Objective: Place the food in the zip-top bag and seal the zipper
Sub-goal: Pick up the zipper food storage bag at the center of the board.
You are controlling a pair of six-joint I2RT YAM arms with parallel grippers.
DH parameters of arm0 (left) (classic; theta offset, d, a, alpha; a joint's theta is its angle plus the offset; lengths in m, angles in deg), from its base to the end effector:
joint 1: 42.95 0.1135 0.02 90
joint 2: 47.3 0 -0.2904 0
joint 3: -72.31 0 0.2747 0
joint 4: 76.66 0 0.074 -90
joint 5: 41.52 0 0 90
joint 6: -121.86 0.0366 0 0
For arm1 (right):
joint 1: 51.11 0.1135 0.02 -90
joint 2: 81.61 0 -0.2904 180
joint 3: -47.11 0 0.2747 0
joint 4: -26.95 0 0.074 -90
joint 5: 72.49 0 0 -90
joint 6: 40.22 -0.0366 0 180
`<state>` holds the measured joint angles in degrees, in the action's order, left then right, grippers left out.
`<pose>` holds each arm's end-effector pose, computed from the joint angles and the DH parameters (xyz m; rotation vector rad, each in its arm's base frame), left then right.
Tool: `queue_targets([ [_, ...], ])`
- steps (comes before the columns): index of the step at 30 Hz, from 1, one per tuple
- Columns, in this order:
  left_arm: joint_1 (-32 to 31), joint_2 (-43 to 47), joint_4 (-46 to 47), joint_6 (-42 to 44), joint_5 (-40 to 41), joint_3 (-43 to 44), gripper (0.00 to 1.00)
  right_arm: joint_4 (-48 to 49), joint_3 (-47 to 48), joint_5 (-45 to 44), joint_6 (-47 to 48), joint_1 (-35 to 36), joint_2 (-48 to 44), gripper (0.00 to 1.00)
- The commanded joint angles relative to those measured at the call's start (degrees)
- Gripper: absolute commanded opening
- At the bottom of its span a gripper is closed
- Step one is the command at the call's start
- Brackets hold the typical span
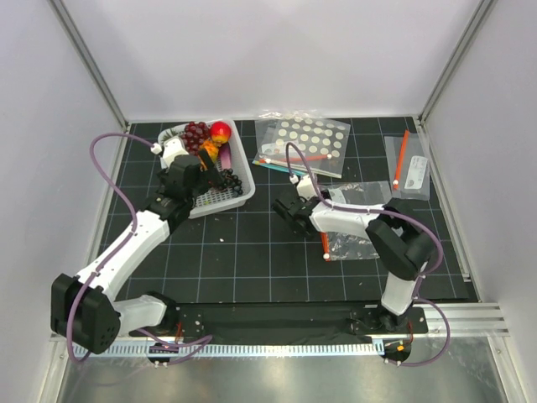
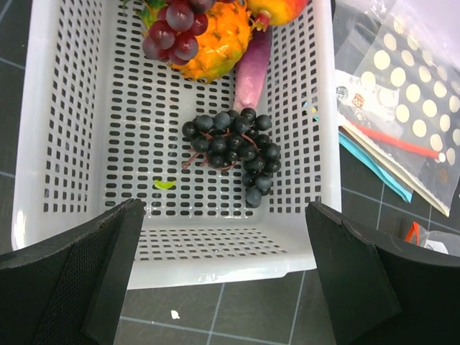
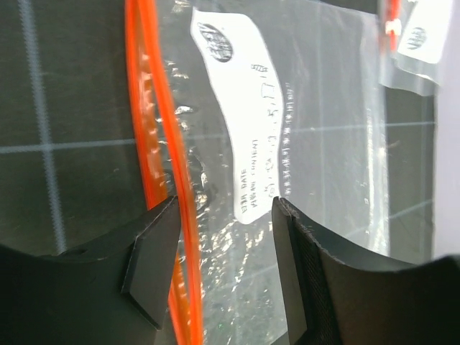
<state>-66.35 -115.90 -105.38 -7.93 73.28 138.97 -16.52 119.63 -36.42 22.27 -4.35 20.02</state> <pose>0.2638 -0.0974 0.3199 -0.5447 1.9864 -0.2273 0.2594 0.2326 0.1731 -0.2034 2.2493 -0.7050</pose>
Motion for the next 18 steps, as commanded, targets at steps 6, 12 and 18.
queue_targets([
  [6,-0.1,1.3,3.4,1.7,-0.6,0.8,1.00,-6.4,5.4,-7.3,-7.8,-0.5,5.4,0.59],
  [12,-0.2,2.7,3.4,1.5,-2.4,0.5,1.00,-6.2,5.8,-8.3,-7.8,-1.5,4.0,0.01],
  [18,-0.8,0.6,2.8,2.0,-2.1,1.8,1.00,-2.5,3.4,-10.3,-4.4,3.7,-3.6,0.01],
])
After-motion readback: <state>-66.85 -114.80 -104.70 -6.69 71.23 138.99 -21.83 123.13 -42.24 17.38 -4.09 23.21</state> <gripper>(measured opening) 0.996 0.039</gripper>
